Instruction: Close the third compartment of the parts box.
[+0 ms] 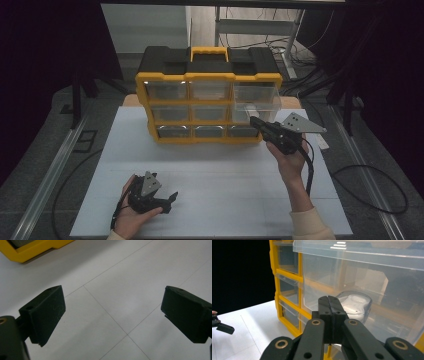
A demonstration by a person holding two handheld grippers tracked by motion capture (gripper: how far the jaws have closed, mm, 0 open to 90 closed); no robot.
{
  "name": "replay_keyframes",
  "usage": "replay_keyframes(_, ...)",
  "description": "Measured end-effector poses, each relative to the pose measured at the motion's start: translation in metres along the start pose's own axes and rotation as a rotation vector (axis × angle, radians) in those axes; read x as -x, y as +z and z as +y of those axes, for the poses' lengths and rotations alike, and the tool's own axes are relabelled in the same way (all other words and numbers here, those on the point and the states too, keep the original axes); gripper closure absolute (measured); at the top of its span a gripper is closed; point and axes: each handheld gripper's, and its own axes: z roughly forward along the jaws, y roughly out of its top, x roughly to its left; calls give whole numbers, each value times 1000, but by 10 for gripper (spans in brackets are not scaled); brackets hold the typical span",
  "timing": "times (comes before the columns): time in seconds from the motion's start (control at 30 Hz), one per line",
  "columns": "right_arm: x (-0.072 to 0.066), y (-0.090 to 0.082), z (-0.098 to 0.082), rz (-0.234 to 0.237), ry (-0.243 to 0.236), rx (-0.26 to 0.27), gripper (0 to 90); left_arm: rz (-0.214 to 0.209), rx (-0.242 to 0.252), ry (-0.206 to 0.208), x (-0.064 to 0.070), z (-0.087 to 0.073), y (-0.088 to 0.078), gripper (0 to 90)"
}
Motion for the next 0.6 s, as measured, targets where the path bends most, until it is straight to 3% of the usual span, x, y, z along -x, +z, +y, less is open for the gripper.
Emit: replay_keyframes(0.6,1,6,3,2,-12,-9,899,-1,0,-3,0,0,0,62)
